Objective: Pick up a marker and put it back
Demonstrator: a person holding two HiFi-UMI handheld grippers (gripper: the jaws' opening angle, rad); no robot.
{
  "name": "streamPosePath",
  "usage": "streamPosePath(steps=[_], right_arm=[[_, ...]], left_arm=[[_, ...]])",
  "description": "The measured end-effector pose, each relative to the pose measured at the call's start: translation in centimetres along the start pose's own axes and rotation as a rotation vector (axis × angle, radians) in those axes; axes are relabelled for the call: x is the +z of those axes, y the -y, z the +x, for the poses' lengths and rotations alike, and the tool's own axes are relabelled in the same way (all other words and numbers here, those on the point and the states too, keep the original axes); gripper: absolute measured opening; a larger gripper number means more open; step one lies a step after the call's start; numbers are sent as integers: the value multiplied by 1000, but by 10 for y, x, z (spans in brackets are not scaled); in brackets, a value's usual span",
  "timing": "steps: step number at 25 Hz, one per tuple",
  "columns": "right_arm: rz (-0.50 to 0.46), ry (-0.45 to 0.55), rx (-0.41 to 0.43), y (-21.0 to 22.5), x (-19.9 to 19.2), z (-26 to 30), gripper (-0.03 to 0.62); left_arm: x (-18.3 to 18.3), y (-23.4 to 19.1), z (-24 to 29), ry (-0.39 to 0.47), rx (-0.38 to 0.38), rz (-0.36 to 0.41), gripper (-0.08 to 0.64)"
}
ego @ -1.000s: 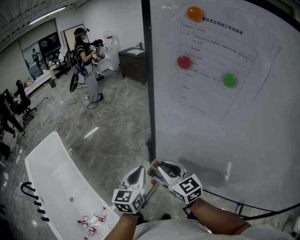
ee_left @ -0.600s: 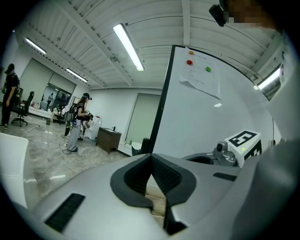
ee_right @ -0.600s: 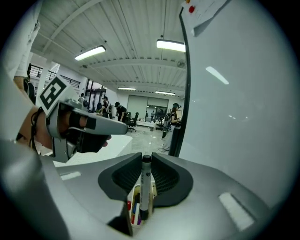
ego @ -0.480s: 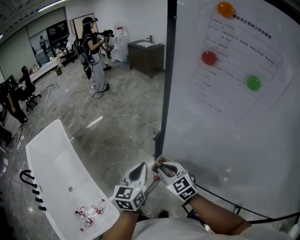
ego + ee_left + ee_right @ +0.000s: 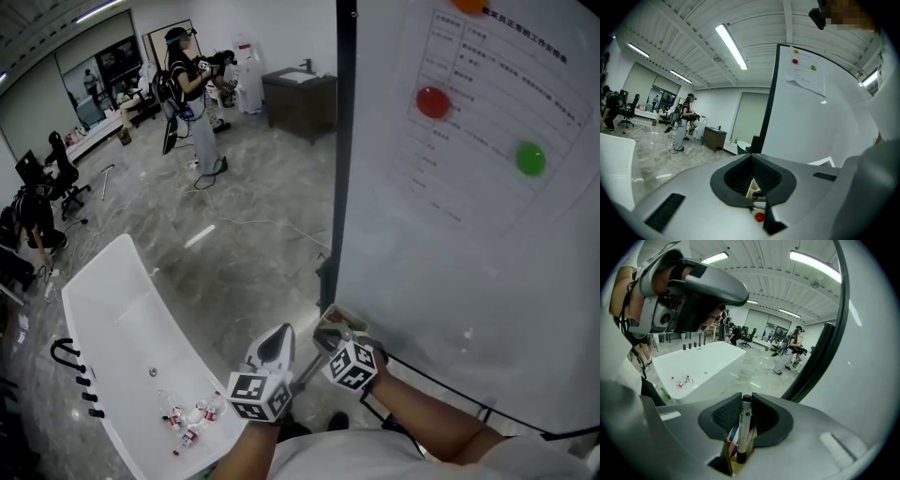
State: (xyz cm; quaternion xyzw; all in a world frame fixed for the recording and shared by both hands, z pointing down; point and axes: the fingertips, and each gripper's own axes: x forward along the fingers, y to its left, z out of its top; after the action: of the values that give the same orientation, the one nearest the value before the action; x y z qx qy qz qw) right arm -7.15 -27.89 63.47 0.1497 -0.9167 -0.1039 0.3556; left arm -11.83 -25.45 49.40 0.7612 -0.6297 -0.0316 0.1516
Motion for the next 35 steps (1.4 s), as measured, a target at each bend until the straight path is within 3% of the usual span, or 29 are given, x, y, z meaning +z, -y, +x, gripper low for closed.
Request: streamPosePath(steps=[5, 11, 16, 20, 26, 35], right_arm=[[-53, -11, -3, -6, 1, 14, 72], [5, 32, -4, -2, 4, 9, 90], [119, 146, -34, 17, 28, -22, 78], [248, 272, -101, 46, 53, -66, 4], [388, 414, -159, 75, 81, -126, 2], [417, 510, -220, 89, 111, -175, 1]], left_arm=[[-4, -3, 1, -13, 9, 1, 3], [-5, -5, 2, -18, 12, 1, 3], [-1, 1, 5, -10, 0, 9, 4], [5, 11, 10, 1, -23, 22, 4], [27, 37, 18, 26, -72, 46, 3], [64, 67, 20, 70, -138, 87, 3]])
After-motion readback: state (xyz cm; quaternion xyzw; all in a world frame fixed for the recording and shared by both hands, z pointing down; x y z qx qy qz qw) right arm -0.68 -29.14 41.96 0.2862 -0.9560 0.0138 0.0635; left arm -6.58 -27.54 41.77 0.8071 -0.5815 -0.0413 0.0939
